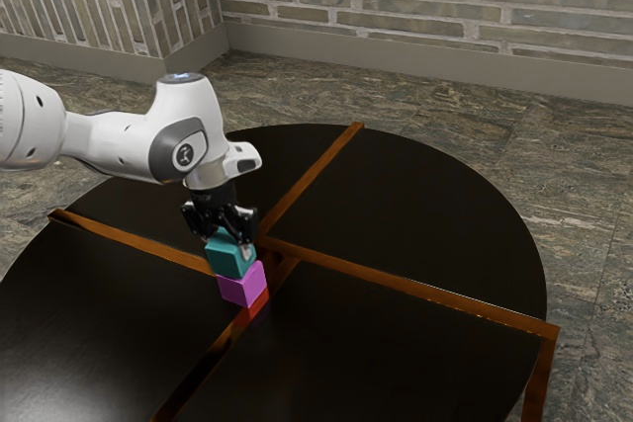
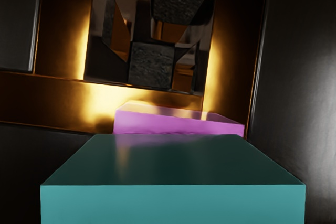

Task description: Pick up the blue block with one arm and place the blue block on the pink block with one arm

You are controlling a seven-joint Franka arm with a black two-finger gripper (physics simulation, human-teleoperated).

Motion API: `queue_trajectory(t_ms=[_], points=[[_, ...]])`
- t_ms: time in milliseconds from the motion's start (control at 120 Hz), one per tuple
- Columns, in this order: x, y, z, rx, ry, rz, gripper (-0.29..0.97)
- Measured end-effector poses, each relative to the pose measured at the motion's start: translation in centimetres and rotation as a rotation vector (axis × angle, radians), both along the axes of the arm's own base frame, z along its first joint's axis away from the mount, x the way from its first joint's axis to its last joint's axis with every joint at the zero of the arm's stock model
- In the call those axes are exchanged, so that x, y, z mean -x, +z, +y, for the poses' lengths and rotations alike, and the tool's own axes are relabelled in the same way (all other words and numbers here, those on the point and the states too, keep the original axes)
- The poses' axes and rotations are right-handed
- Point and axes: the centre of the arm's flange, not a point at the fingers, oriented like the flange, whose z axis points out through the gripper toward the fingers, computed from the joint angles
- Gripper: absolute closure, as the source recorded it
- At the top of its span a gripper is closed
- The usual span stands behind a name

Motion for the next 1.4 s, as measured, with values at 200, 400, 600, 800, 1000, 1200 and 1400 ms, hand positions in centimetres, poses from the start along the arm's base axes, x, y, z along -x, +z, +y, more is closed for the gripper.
queue_trajectory(t_ms=[200, 400, 600, 800, 1000, 1200, 1400], points=[[-0.3, 0.05, 0.15, 0.001, -0.047, 0.014, 0.31], [-0.22, -0.38, 0.14, 0.004, -0.089, 0.027, 0.31], [-0.34, -0.18, 0.13, 0.007, -0.124, 0.029, 0.31], [-0.63, -0.43, 0.12, 0.011, -0.149, 0.032, 0.31], [-0.72, -0.34, 0.1, 0.014, -0.138, 0.024, 0.31], [-0.8, -0.25, 0.18, 0.011, -0.112, 0.021, 0.31], [-0.8, -0.33, 0.2, 0.009, -0.081, 0.022, 0.3]])
